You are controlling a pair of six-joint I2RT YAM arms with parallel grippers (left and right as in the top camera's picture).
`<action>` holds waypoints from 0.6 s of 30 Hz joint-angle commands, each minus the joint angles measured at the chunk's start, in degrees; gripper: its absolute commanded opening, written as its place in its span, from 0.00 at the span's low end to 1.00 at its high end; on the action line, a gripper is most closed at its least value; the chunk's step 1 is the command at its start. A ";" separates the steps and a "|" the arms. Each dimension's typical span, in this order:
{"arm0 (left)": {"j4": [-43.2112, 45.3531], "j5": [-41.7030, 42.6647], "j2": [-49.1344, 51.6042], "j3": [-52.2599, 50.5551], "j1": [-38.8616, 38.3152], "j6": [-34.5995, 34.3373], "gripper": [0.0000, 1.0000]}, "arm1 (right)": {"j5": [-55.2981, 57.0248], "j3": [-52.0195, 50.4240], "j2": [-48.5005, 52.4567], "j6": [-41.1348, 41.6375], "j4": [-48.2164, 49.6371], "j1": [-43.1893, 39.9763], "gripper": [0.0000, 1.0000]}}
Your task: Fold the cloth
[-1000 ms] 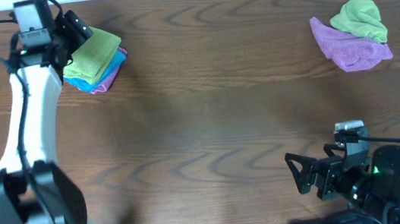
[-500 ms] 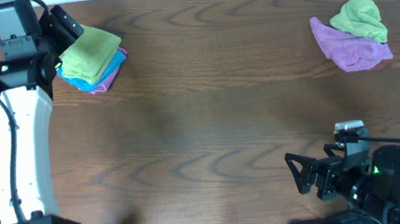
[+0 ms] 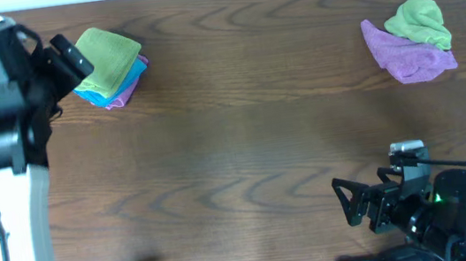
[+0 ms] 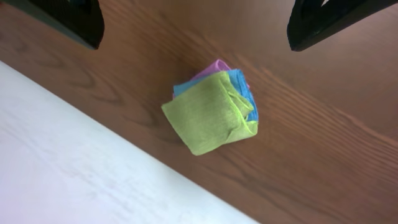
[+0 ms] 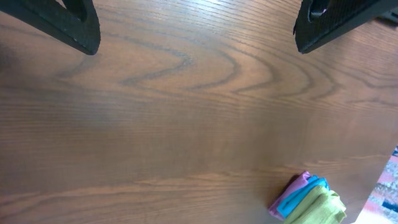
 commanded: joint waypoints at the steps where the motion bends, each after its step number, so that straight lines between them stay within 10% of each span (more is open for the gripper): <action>1: -2.78 0.42 -5.31 1.11 0.09 3.96 0.95 | -0.35 -0.33 -0.20 0.79 0.11 -0.46 0.99; 18: -10.51 -2.40 -26.67 -9.29 0.07 13.18 0.95 | -0.35 -0.33 -0.20 0.79 0.11 -0.46 0.99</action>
